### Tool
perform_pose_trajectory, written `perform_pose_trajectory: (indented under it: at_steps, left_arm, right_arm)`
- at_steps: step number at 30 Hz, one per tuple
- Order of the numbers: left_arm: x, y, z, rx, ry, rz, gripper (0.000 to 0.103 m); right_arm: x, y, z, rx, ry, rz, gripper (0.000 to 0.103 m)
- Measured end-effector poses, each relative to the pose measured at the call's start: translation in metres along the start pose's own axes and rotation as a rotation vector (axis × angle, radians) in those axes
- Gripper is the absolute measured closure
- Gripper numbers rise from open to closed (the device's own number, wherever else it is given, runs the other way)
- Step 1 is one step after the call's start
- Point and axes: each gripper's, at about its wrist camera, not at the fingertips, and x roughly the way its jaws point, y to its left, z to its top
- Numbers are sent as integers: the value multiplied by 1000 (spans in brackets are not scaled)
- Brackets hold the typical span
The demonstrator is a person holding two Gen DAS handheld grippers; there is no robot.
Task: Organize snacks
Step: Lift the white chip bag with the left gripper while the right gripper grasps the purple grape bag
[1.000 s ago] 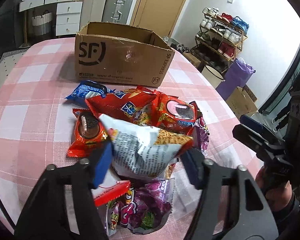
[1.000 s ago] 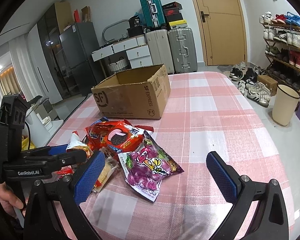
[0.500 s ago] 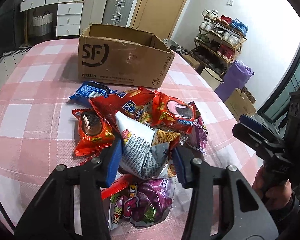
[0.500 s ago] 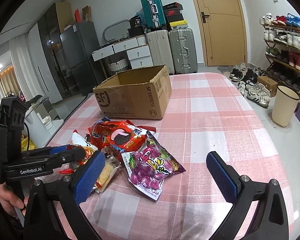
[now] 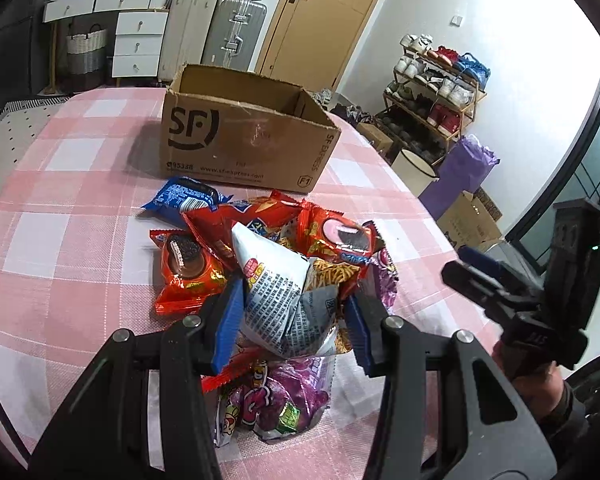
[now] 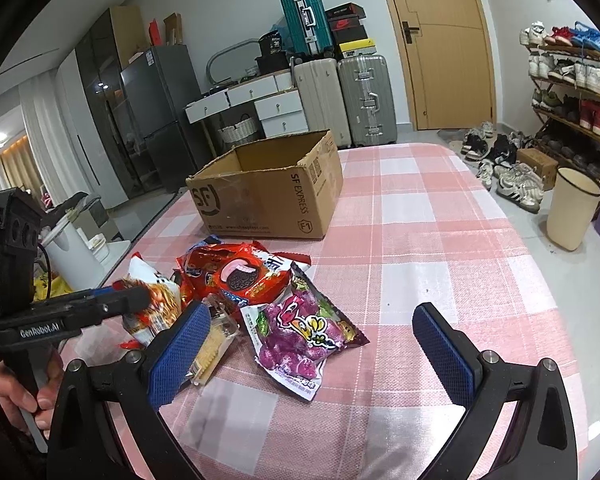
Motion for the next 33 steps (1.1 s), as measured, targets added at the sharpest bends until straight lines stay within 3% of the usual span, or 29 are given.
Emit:
perform_pose_trajectory:
  at_steps: [14, 33]
  left_arm:
    - [-41, 2, 8, -10, -69, -2, 59]
    - [-55, 10, 6, -34, -73, 12, 59]
  right_arm:
    - [39, -5, -4, -37, 147, 133, 0]
    - [92, 7, 1, -147, 235, 88, 0]
